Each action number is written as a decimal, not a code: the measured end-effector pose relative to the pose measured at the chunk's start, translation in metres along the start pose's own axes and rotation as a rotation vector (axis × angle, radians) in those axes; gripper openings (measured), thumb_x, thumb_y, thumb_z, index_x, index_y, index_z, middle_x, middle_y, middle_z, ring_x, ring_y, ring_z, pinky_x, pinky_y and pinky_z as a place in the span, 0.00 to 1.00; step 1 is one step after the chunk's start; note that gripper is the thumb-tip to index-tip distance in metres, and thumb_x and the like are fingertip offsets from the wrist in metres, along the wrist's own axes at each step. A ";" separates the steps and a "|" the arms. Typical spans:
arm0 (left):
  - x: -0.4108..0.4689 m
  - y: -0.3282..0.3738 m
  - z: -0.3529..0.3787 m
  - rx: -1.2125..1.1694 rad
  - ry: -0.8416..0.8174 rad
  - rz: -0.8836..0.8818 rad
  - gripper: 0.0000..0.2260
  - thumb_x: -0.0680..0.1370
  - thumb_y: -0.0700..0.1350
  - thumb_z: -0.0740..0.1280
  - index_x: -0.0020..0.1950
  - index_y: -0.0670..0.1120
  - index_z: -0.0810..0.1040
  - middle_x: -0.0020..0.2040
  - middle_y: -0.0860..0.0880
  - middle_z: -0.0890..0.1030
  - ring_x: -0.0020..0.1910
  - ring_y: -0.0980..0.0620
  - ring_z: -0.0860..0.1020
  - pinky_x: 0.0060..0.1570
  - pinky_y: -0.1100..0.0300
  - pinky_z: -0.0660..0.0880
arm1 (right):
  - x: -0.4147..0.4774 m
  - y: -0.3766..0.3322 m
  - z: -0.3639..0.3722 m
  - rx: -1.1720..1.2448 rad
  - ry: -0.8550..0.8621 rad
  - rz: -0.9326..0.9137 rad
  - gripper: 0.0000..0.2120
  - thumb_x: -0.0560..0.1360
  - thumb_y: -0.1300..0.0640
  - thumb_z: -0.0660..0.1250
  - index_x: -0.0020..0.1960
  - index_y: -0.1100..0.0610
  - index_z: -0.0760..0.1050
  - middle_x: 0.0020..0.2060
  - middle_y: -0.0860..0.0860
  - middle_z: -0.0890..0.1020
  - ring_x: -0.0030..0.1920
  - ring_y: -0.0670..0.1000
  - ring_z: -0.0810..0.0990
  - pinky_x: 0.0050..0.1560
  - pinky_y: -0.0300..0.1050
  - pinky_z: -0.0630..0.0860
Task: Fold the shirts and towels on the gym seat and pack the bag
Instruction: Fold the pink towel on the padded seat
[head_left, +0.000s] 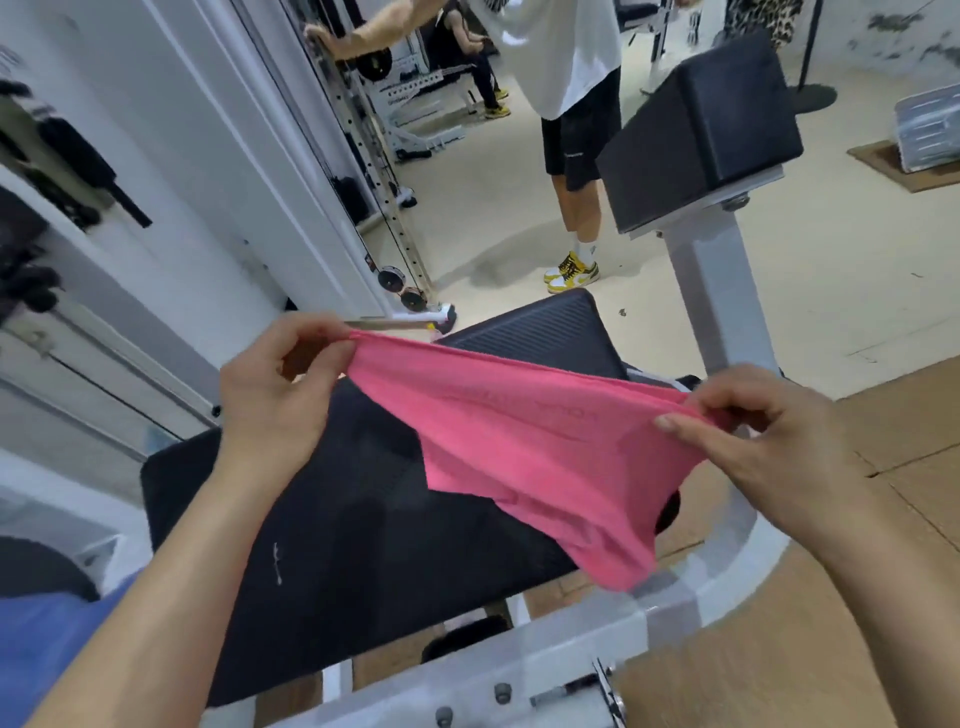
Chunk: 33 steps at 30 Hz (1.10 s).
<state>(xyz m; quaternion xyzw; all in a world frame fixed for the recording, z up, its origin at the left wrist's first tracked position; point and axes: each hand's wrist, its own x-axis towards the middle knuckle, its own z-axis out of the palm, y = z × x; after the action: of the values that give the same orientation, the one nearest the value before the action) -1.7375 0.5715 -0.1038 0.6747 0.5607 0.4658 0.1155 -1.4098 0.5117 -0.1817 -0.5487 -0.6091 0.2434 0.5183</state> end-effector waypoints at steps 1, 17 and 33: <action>-0.012 -0.002 -0.019 -0.024 0.039 -0.031 0.16 0.76 0.37 0.69 0.42 0.60 0.78 0.40 0.63 0.81 0.42 0.62 0.79 0.49 0.68 0.75 | 0.003 -0.015 -0.001 0.002 -0.076 -0.014 0.10 0.65 0.44 0.74 0.34 0.50 0.78 0.35 0.47 0.79 0.35 0.48 0.74 0.35 0.37 0.70; -0.201 -0.040 -0.220 -0.157 0.268 -0.236 0.11 0.76 0.35 0.69 0.44 0.52 0.80 0.38 0.58 0.83 0.40 0.61 0.80 0.45 0.71 0.76 | -0.082 -0.164 0.078 -0.104 -0.306 -0.144 0.06 0.73 0.63 0.72 0.42 0.52 0.81 0.38 0.55 0.83 0.38 0.51 0.82 0.42 0.43 0.80; -0.173 -0.148 -0.167 -0.215 0.187 -0.537 0.10 0.76 0.34 0.69 0.46 0.50 0.82 0.44 0.48 0.83 0.45 0.53 0.80 0.51 0.59 0.75 | -0.061 -0.083 0.160 -0.236 -0.254 0.074 0.13 0.76 0.66 0.66 0.57 0.54 0.81 0.44 0.50 0.82 0.40 0.51 0.82 0.50 0.44 0.79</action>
<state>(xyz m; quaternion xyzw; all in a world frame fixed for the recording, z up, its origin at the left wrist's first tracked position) -1.9491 0.4117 -0.2010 0.4404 0.6748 0.5353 0.2533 -1.5964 0.4761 -0.1871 -0.5928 -0.6735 0.2565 0.3596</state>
